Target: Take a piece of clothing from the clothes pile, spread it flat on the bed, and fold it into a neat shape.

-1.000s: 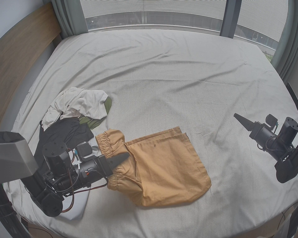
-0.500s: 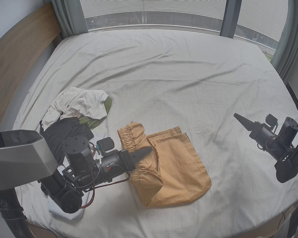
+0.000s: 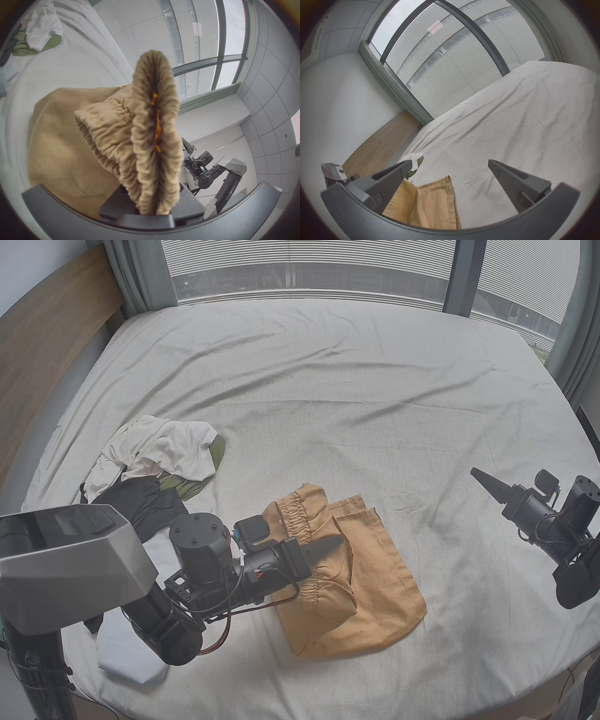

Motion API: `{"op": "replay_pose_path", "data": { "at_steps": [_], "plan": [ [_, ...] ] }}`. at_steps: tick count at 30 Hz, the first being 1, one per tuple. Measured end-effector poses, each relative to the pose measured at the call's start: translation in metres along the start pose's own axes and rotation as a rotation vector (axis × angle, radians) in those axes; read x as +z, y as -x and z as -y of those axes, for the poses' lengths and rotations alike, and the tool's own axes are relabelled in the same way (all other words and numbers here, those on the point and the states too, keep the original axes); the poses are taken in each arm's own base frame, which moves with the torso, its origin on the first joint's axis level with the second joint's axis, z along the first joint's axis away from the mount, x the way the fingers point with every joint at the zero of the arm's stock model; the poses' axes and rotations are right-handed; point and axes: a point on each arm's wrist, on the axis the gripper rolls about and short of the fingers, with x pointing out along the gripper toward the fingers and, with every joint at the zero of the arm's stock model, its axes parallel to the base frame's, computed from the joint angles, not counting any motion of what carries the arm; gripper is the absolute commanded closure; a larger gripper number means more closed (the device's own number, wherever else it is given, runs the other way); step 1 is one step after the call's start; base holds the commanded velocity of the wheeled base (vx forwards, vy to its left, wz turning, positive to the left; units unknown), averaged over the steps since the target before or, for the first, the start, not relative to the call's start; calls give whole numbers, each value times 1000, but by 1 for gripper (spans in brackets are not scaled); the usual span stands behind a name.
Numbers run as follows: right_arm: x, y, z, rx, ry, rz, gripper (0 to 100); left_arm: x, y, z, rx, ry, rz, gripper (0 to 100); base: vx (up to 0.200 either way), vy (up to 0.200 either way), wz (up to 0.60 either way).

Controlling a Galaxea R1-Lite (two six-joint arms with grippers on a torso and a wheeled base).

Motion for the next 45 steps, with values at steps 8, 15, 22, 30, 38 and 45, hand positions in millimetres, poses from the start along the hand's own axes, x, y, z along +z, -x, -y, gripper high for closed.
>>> {"op": "replay_pose_path", "data": {
  "at_steps": [8, 15, 22, 30, 38, 45],
  "plan": [
    [1, 0, 0, 1, 1, 3, 0, -5, -17, -7, 6, 9, -27, 100, 0, 0, 0],
    [1, 0, -1, 3, 2, 4, 0, -10, -32, -10, 7, 17, -52, 100, 0, 0, 0],
    [1, 0, -1, 3, 2, 5, 0, -12, -41, -11, 6, 19, -64, 100, 0, 0, 0],
    [2, 0, -1, 4, 3, 6, 0, -15, -52, -9, 8, 26, -89, 0, 0, 0, 0],
    [2, 0, -2, 6, 4, 8, 0, -12, -59, -9, 1, 14, -70, 0, 0, 0, 0],
    [3, 1, -3, 11, 6, 9, 0, -13, -59, -13, 37, 5, -43, 0, 0, 0, 0]
  ]
}}
